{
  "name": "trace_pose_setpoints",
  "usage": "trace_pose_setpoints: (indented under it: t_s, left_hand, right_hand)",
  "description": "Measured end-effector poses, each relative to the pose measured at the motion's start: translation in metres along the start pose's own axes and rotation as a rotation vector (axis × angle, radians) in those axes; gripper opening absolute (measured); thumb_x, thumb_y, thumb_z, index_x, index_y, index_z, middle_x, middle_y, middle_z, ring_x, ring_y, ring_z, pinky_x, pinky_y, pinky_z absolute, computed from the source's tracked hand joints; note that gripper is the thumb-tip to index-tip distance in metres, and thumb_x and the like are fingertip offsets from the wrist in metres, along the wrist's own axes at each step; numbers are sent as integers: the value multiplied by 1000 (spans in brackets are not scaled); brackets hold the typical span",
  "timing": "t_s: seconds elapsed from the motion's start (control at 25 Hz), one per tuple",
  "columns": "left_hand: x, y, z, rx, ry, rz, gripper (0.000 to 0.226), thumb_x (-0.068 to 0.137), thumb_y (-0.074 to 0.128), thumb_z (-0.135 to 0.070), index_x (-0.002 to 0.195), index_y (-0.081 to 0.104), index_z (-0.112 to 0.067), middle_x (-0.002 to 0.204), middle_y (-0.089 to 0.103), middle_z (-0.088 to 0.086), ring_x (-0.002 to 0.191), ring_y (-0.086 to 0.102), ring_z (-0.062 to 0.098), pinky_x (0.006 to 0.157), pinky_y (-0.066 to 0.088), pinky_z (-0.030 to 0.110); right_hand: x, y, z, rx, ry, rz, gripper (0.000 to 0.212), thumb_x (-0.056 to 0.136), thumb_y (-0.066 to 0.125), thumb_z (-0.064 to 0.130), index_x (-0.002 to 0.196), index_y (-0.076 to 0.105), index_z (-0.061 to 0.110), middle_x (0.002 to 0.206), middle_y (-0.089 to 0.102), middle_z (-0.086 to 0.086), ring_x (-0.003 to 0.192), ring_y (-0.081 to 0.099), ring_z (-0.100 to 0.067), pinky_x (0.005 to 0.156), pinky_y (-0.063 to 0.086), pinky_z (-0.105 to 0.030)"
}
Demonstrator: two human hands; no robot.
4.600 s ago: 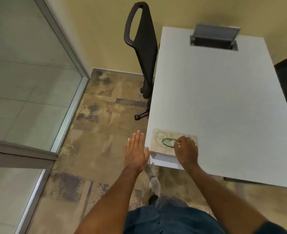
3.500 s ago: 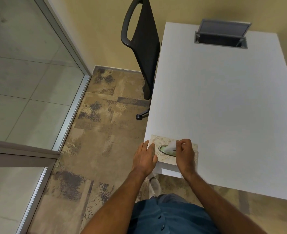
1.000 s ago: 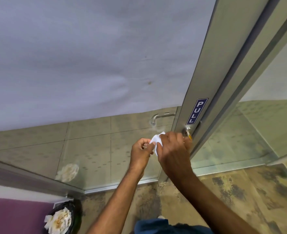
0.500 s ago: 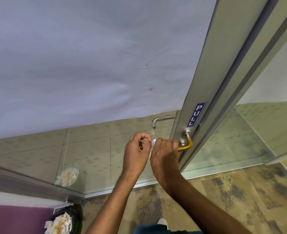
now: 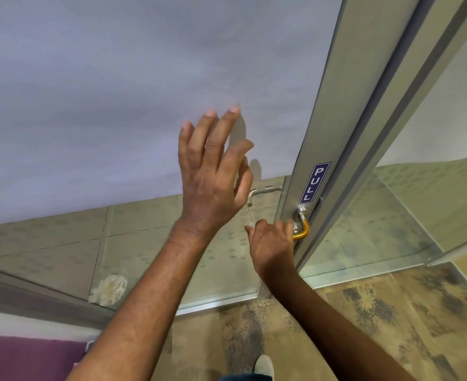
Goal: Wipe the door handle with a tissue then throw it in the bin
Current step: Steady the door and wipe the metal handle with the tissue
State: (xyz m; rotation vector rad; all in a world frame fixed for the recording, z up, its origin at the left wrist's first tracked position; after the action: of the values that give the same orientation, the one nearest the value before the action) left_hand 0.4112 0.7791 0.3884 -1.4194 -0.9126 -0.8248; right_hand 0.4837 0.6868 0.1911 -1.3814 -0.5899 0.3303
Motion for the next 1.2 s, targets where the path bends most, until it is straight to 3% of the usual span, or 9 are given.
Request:
trace_pose_setpoints:
  t_s: [0.08, 0.16, 0.36, 0.48, 0.68, 0.88, 0.96, 1.04, 1.2]
  left_hand:
    - [6, 0, 7, 30, 30, -24, 29, 88, 72, -6, 115, 68, -14, 156, 54, 18, 150, 35, 38, 132, 17, 56]
    - [6, 2, 11, 51, 65, -36, 28, 89, 70, -6, 116, 68, -14, 157, 52, 17, 151, 34, 38, 133, 13, 52]
    - [3, 12, 18, 115, 113, -47, 28, 91, 66, -9, 117, 62, -19, 164, 39, 7, 157, 20, 30, 135, 5, 48]
    - [0, 17, 21, 160, 142, -82, 28, 91, 67, -14, 118, 60, -22, 166, 35, 2, 161, 18, 28, 136, 3, 46]
    - [-1, 20, 22, 191, 157, -120, 26, 93, 65, -18, 118, 59, -22, 168, 30, 1, 167, 3, 20, 137, 2, 46]
    - [-3, 20, 22, 207, 167, -136, 27, 92, 65, -18, 118, 59, -22, 169, 31, 0, 167, 5, 21, 137, 2, 46]
    - [-3, 20, 22, 205, 169, -150, 28, 91, 66, -17, 117, 60, -22, 168, 33, 0, 167, 7, 21, 137, 3, 46]
    - [-3, 20, 22, 204, 170, -156, 28, 91, 66, -17, 118, 60, -22, 168, 33, 0, 167, 7, 22, 137, 3, 47]
    - [-4, 21, 23, 199, 167, -152, 29, 91, 66, -17, 119, 60, -22, 169, 32, 1, 167, 7, 22, 137, 3, 47]
  right_hand:
    - [-15, -8, -3, -8, -19, -210, 31, 108, 48, 33, 101, 64, 8, 84, 60, -10, 82, 56, -28, 91, 47, -47]
    - [-25, -6, -1, -83, -65, -292, 24, 107, 46, 23, 108, 63, 7, 89, 60, -10, 82, 56, -27, 86, 48, -44]
    - [-20, -9, 15, -225, -73, -256, 20, 106, 49, 16, 101, 65, 6, 78, 62, -8, 73, 59, -24, 88, 54, -41]
    - [-11, -10, 13, -113, -71, -249, 22, 105, 55, 21, 87, 63, 11, 65, 57, -4, 61, 55, -22, 89, 54, -44]
    - [-2, -15, 6, 60, -146, -332, 29, 99, 66, 24, 75, 64, 9, 52, 51, -5, 44, 47, -19, 71, 56, -41]
    - [-14, 2, 0, -15, -125, -229, 25, 106, 45, 26, 100, 64, 11, 75, 60, -7, 69, 55, -22, 82, 49, -43]
    - [-22, 7, -2, -36, -131, -222, 22, 106, 45, 21, 112, 62, 9, 83, 61, -8, 78, 55, -23, 88, 47, -42]
    - [-20, 5, -1, -85, -130, -186, 16, 105, 50, 20, 105, 62, 9, 78, 58, -8, 73, 53, -23, 85, 48, -42]
    - [-3, -14, 11, -121, -116, -195, 28, 97, 67, 23, 74, 60, 10, 56, 48, -5, 48, 47, -19, 71, 55, -40]
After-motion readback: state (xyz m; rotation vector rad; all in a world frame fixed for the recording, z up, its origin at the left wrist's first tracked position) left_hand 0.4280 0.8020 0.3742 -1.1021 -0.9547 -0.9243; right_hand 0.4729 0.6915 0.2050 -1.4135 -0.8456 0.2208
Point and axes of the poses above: each hand's wrist, its own x-axis towards the middle knuckle, its own y-axis out of the palm, z = x × y, the point moved 8 cm from there along x, towards the middle knuckle
